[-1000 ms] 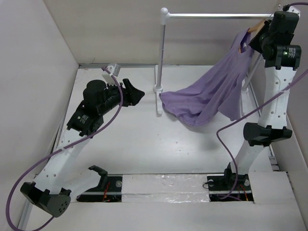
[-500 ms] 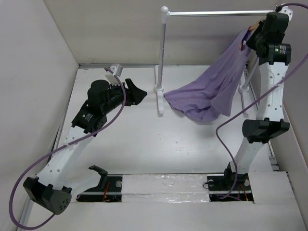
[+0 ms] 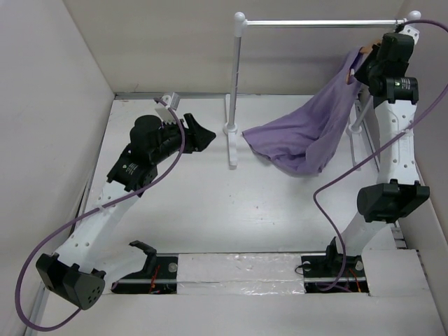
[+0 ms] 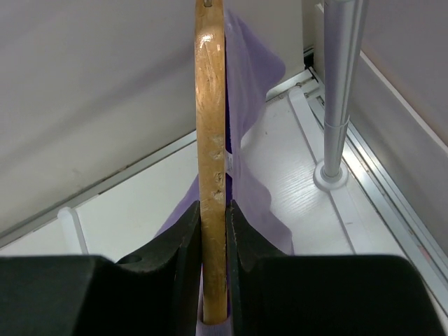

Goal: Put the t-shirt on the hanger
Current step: Place the hanger at the clothesline, then reset both arms

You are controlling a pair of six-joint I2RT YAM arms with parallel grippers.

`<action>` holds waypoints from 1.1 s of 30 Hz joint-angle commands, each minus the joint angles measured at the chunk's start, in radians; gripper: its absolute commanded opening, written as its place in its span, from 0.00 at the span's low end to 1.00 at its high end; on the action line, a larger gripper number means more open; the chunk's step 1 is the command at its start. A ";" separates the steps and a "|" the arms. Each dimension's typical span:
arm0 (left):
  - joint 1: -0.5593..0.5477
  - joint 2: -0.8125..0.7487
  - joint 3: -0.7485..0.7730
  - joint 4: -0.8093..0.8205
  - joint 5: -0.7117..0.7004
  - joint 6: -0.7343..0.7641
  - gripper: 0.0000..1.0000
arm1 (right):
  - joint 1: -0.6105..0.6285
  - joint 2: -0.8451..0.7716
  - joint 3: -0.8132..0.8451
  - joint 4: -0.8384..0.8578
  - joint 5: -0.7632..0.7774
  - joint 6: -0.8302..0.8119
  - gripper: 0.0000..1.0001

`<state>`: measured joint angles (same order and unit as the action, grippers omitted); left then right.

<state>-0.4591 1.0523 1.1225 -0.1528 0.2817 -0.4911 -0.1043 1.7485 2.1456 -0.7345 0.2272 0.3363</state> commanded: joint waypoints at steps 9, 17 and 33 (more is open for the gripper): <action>-0.006 -0.025 0.014 0.019 -0.010 0.011 0.52 | -0.005 -0.257 -0.170 0.194 0.021 0.110 0.42; -0.006 -0.058 0.037 -0.005 -0.048 0.002 0.65 | -0.006 -0.478 -0.350 0.262 -0.149 0.228 1.00; -0.006 -0.165 0.125 -0.090 -0.310 -0.007 0.71 | 0.196 -0.935 -0.912 0.483 -0.571 0.339 1.00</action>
<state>-0.4591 0.9527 1.2541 -0.2432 0.0795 -0.5030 0.0574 0.8490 1.2781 -0.3038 -0.2634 0.6682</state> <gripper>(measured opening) 0.708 0.998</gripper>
